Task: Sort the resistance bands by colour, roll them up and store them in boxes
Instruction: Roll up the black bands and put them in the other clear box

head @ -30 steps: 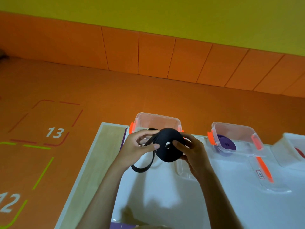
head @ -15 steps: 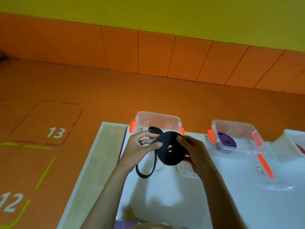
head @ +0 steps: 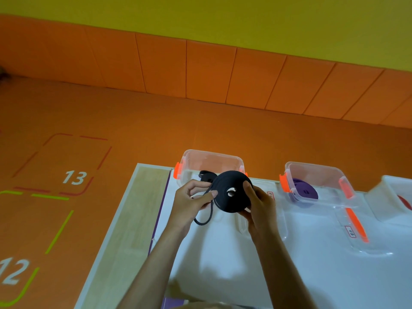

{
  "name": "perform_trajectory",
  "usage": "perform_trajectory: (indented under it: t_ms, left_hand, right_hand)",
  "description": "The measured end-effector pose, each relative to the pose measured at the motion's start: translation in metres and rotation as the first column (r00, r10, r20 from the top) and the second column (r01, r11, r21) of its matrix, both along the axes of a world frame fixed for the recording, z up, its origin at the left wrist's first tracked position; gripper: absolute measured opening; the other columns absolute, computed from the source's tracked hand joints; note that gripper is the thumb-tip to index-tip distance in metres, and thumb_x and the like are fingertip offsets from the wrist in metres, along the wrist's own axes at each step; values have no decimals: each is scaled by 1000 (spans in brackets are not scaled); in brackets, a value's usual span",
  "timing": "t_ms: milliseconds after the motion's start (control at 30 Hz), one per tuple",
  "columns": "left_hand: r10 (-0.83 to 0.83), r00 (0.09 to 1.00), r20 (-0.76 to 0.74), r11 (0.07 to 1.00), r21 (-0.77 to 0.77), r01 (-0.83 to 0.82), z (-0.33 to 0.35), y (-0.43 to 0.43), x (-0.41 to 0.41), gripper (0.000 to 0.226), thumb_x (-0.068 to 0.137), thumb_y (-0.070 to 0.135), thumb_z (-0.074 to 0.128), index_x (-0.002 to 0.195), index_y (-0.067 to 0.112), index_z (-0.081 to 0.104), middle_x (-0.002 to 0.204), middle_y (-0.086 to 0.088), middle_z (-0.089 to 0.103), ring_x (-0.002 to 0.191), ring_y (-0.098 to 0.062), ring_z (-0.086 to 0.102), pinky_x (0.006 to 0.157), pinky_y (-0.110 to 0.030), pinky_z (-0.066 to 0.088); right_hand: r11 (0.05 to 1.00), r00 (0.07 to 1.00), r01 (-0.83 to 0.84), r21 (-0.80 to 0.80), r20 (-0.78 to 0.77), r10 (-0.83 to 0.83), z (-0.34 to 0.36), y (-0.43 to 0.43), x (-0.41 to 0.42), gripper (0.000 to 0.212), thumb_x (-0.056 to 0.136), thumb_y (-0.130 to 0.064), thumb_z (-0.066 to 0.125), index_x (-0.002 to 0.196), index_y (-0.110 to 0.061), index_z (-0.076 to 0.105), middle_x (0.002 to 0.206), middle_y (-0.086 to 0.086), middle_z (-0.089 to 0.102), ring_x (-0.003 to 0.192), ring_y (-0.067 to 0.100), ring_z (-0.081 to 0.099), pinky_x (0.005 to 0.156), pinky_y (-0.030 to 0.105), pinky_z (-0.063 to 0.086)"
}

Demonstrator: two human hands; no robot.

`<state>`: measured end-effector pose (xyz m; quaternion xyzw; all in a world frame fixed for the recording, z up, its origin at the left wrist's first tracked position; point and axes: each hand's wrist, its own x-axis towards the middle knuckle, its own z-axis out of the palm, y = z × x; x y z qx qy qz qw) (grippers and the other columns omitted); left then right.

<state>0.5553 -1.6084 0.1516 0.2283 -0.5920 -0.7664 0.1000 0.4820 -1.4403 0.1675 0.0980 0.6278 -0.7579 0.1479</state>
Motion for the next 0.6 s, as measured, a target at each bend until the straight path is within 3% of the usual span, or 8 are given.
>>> perform_trajectory:
  t_ms: [133, 267, 367, 500, 600]
  left_hand:
    - [45, 998, 37, 982, 181, -51, -5, 1, 0, 20, 83, 11, 88, 99, 21, 81, 113, -6, 80, 106, -30, 76, 106, -55, 55]
    - [-7, 999, 32, 981, 192, 1, -10, -15, 5, 21, 85, 8, 85, 101, 22, 84, 115, -10, 80, 107, -32, 73, 101, -52, 51]
    - [-120, 992, 50, 980, 165, 111, -12, -26, 8, 30, 78, 18, 92, 107, 19, 83, 118, -9, 79, 107, -30, 75, 108, -56, 51]
    - [-179, 981, 69, 978, 120, 170, -13, -29, 7, 46, 69, 32, 96, 110, 20, 82, 123, -1, 77, 110, -28, 76, 107, -53, 53]
    - [-85, 993, 85, 989, 128, 74, -13, -22, 3, 40, 69, 34, 96, 105, 22, 83, 116, 0, 79, 102, -25, 76, 91, -40, 58]
  right_hand:
    - [994, 993, -103, -41, 49, 105, -6, 1, 2, 16, 96, -27, 74, 91, -11, 73, 92, 4, 79, 92, 23, 77, 71, 37, 64]
    - [909, 914, -405, 100, 77, 399, -4, 23, -11, 14, 95, -16, 74, 99, -4, 71, 102, 15, 79, 102, 32, 77, 76, 42, 65]
    - [826, 838, -545, 141, 75, 540, 1, 30, -18, 32, 93, -21, 79, 123, -23, 69, 107, 13, 79, 100, 28, 78, 75, 42, 66]
    - [832, 843, -535, 145, 27, 537, 1, 26, -20, 22, 92, -23, 79, 112, -32, 75, 104, 13, 79, 96, 28, 78, 68, 38, 64]
    - [890, 897, -438, 128, 5, 441, -6, 20, -19, 17, 94, -17, 76, 103, -31, 78, 102, 9, 80, 93, 25, 79, 66, 36, 64]
